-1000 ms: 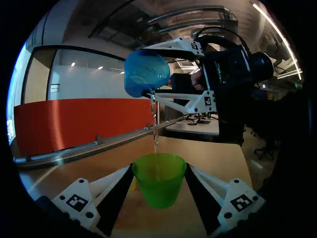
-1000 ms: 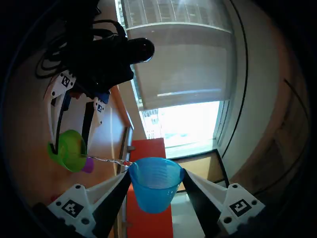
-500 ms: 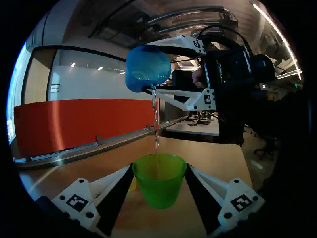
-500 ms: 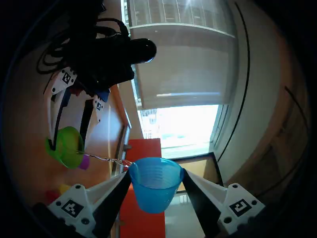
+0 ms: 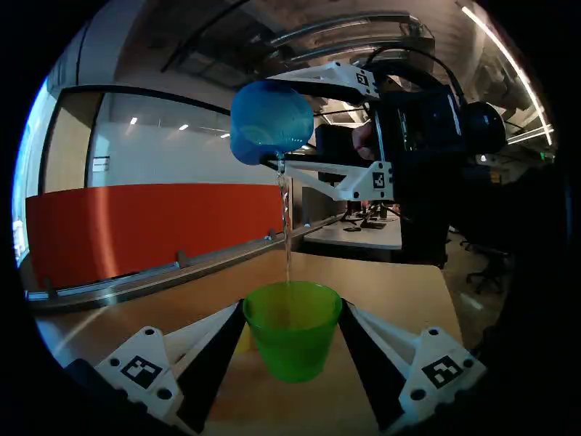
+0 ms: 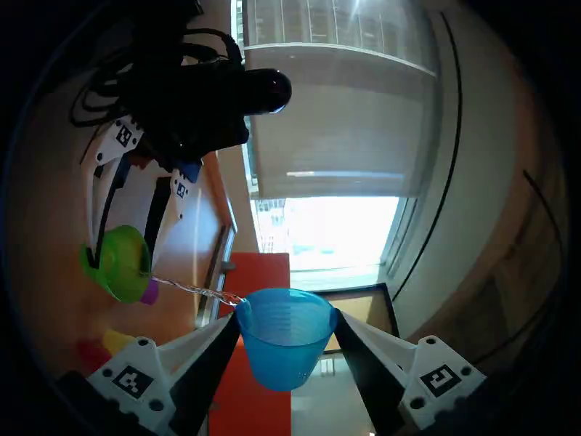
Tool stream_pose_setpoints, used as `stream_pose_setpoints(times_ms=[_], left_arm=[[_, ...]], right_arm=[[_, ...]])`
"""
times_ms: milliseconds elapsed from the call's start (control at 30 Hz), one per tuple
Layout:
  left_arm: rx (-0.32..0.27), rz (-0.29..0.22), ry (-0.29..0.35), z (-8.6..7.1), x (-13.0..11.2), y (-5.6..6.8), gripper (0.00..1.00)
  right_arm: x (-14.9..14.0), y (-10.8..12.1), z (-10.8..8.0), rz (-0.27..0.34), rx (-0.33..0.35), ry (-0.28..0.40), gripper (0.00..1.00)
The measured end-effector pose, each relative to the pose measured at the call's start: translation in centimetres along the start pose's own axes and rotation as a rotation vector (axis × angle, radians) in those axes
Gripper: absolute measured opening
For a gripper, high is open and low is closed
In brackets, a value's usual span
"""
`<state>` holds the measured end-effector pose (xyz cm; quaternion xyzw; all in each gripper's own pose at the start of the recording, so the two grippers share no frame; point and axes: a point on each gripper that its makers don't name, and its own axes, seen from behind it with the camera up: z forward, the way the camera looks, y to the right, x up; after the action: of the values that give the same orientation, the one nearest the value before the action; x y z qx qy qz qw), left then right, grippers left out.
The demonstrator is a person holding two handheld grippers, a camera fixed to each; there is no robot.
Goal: Pour water
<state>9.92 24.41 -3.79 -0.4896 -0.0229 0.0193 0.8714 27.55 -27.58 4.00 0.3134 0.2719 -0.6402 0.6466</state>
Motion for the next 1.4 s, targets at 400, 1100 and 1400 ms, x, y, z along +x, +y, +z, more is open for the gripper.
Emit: stream_pose_setpoints(times_ms=[400, 1100, 1400], left_arm=[[0.002, 0.002, 0.004, 0.0, 0.2, 0.0, 0.89], [0.004, 0.000, 0.009, 0.1, 0.4, 0.2, 0.89], [0.005, 0.000, 0.009, 0.2, 0.4, 0.2, 0.89]], right_arm=[[0.3, 0.3, -0.2, -0.047, -0.010, -0.003, 0.92], [1.0, 1.1, -0.2, -0.101, -0.016, -0.001, 0.93], [1.0, 1.0, -0.2, -0.106, -0.013, -0.002, 0.92]])
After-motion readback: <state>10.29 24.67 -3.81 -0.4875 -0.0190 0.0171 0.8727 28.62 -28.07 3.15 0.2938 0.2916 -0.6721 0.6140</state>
